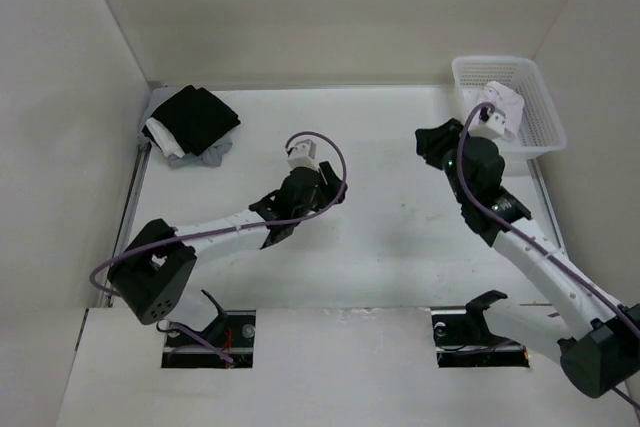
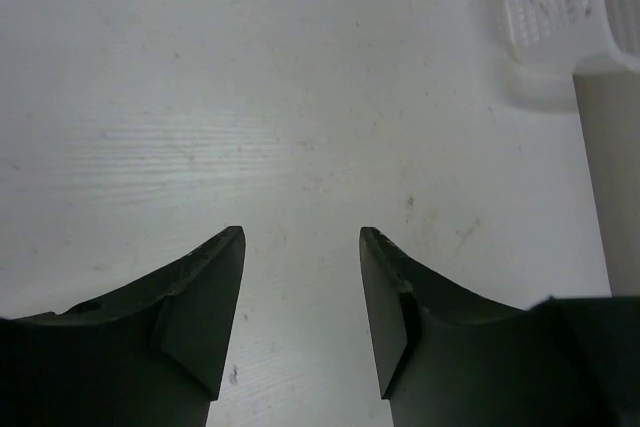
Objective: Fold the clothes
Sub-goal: Grab the tank top from the pile
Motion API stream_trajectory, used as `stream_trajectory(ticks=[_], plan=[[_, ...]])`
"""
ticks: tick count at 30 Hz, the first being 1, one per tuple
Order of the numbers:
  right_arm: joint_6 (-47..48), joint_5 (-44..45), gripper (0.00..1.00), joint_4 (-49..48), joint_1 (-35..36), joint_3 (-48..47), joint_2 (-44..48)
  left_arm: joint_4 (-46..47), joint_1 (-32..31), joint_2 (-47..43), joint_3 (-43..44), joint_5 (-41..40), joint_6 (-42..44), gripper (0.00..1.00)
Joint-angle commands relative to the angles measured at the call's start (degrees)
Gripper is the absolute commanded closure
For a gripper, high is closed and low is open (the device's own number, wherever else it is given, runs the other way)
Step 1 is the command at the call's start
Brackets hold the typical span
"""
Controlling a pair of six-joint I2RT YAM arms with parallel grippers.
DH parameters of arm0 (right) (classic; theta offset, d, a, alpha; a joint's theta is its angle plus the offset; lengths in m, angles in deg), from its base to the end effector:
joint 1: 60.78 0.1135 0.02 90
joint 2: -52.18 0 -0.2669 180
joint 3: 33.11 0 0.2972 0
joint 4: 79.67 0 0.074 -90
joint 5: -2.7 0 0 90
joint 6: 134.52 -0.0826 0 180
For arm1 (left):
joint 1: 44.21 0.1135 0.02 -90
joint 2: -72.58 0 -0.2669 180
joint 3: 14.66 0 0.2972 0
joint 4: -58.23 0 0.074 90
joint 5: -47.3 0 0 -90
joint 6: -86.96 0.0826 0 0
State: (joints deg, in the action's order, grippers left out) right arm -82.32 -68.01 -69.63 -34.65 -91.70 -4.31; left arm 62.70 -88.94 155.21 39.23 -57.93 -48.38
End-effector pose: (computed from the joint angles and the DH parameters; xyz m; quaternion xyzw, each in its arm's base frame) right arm 0.2995 0.1165 0.3259 0.1850 0.7287 0.2354 0.6160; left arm 0.2898 -0.2566 0.1721 -0.0763 0.8321 -0.3019 0.4589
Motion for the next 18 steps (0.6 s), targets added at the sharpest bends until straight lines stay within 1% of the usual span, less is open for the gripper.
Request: stream_trajectory(ticks=[1,2,5,8,10,13,15,16,18], plan=[[3.17,-2.76,0.57,0.55,-6.9,-6.39,-5.11,5.23,-4.69,1.38,-0.75,4.4,2.89,0.52],[3.35,-2.94,0.6,0.55,-9.02,-7.72,-6.08,5.85,-5.58,1.92,-1.28,5.54,3.07,0.52],[3.7,-3.46,0.76,0.9,-17.62,-12.81,-10.64,11.37,-8.04,3.41,-3.38,9.76,3.24,0.53],[3.88,-5.66,0.89,1.52,-25.19,-18.08,-17.84,18.31,-10.15,3.68,-6.11,10.3,3.77,0.55],[3.7,-6.98,0.97,2.48,-29.76,-22.21,-23.55,20.34,-10.33,3.5,-7.25,10.3,4.73,0.56],[3.35,-7.07,1.0,2.13,-34.25,-27.49,-31.73,22.46,-9.72,3.68,-8.4,10.21,6.49,0.6],[4.48,-6.72,0.99,3.09,-37.15,-34.15,-40.06,23.69,-9.28,3.94,-9.01,10.39,7.11,0.61],[5.01,-6.72,0.98,3.45,-37.68,-35.75,-41.93,24.13,-9.1,4.12,-9.1,10.65,7.02,0.61],[6.86,-6.46,0.89,6.07,-39.7,-42.68,-49.99,25.36,-8.93,5.08,-9.19,10.83,7.2,0.61]])
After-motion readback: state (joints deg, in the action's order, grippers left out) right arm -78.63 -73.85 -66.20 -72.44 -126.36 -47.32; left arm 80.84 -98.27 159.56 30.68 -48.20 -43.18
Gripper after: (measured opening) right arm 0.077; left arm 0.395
